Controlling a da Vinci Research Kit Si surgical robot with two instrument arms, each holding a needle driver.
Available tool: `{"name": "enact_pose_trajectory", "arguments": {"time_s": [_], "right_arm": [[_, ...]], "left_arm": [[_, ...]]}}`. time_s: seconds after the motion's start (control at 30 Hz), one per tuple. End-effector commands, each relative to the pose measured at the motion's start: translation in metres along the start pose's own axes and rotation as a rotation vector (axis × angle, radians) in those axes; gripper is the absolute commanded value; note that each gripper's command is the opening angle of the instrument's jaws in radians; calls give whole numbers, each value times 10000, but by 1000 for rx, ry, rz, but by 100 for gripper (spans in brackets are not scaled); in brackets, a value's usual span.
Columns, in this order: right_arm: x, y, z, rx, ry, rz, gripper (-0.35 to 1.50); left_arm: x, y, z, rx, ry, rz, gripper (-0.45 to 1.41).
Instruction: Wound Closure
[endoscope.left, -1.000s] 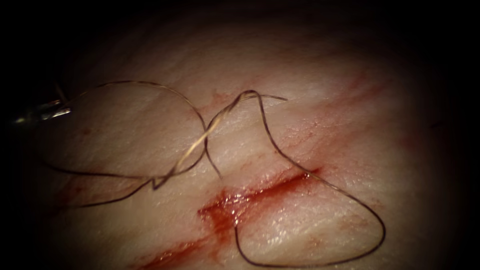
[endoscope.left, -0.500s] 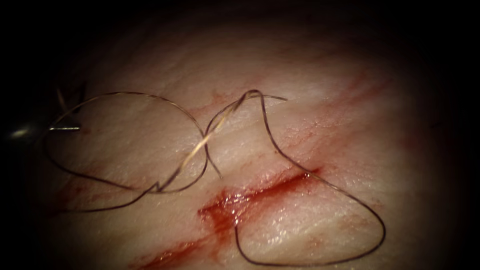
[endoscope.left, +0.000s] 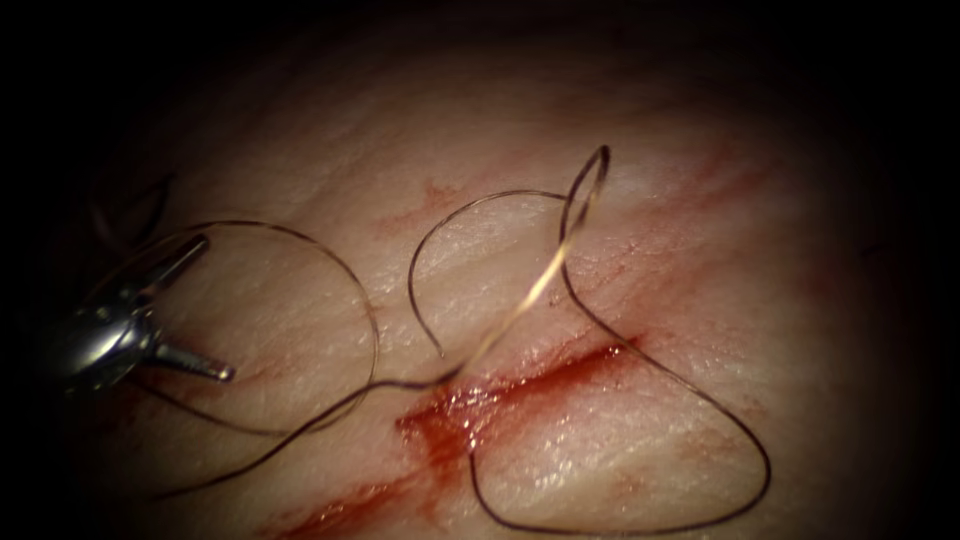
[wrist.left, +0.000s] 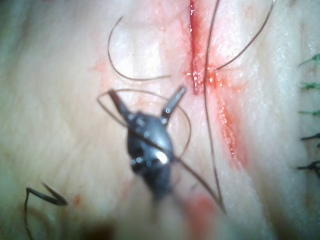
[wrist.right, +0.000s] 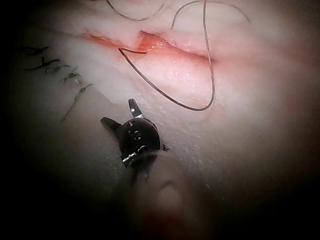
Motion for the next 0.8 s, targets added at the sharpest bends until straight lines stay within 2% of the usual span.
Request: {"name": "enact_pose_trajectory", "arguments": {"time_s": [0.03, 0.07, 0.13, 0.3, 0.37, 0.6, 0.7, 0.8], "right_arm": [[-3, -7, 11, 6, 3, 3, 141], [-4, -8, 11, 6, 3, 3, 141], [-4, -8, 11, 6, 3, 2, 141], [-4, -9, 14, 10, 5, 2, 141], [-4, -9, 18, 12, 8, 2, 140], [-4, -13, 27, 24, 9, -1, 140], [-6, -15, 28, 28, 7, -3, 140], [-6, -16, 26, 29, 4, -4, 140]], "left_arm": [[-4, 2, 4, 19, -10, 27, 115], [1, 2, 1, 51, -50, 68, 113], [2, 0, -2, 64, -92, 96, 111], [2, -6, 3, 95, -181, 99, 108], [3, -2, 25, 67, -165, 93, 106], [5, -7, 114, 51, -136, 101, 104], [-3, -18, 161, 38, -118, 122, 103], [-15, -25, 184, 27, -109, 147, 101]]}}
